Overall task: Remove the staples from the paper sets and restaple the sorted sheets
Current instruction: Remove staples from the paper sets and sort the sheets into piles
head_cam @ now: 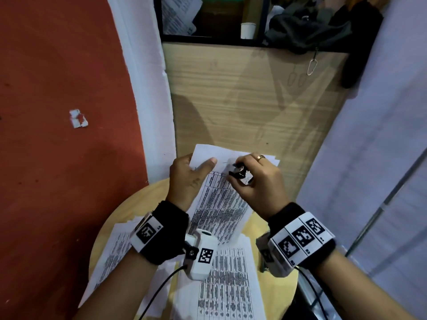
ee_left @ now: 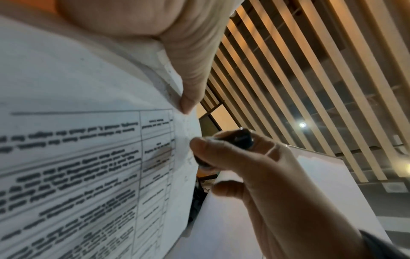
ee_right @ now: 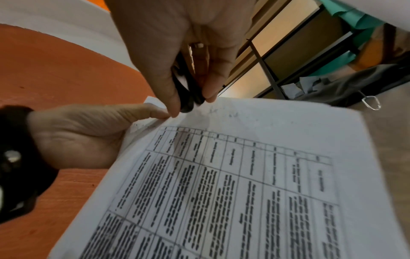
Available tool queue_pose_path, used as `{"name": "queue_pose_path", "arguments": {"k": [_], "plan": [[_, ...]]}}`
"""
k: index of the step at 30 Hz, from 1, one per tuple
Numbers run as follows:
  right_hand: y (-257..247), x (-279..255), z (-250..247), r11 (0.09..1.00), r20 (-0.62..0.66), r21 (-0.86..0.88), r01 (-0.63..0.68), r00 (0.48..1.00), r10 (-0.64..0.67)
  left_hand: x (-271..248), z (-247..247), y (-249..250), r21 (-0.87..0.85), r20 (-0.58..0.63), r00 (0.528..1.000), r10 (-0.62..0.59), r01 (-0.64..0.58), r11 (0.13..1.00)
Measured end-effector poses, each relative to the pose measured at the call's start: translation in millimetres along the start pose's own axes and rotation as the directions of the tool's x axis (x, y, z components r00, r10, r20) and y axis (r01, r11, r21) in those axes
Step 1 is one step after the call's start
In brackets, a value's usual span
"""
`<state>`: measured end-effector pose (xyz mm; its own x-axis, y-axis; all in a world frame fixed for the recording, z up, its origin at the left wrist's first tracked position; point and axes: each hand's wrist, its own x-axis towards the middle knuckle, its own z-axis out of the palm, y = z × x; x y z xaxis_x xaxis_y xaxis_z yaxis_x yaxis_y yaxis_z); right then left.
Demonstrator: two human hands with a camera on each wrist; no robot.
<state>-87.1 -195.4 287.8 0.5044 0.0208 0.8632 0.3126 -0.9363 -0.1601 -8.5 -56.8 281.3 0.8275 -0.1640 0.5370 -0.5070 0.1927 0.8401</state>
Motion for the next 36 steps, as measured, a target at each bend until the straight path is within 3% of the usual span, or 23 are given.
{"name": "queue_pose_path", "arguments": {"k": [6,13,20,25,32,36], "plan": [[9,-23,7,0.985,0.206,-0.069,-0.16,0.964,0.171,5,-1,-14,0.04,0.0,0.999,-0.044,0.044,0.998],[26,-33,18,0.985,0.209,-0.085,-0.151,0.964,0.166,8,-1,-20,0.049,0.018,0.994,-0.111,0.11,0.993],[28,-17,7,0.935,0.278,0.195,-0.295,0.931,0.236,7,0,-23,0.011,0.075,0.993,-0.086,0.085,0.996],[29,4,1,0.914,0.45,0.238,-0.329,0.871,0.196,7,-1,-22,0.002,0.129,0.987,-0.094,0.094,0.996],[20,17,-5,0.912,0.433,0.241,-0.331,0.878,0.205,9,-6,-20,0.008,0.229,0.965,-0.124,0.126,0.992],[15,19,-10,0.893,0.447,0.262,-0.366,0.866,0.223,10,-4,-15,0.061,0.173,0.978,-0.116,0.107,0.992]]}}
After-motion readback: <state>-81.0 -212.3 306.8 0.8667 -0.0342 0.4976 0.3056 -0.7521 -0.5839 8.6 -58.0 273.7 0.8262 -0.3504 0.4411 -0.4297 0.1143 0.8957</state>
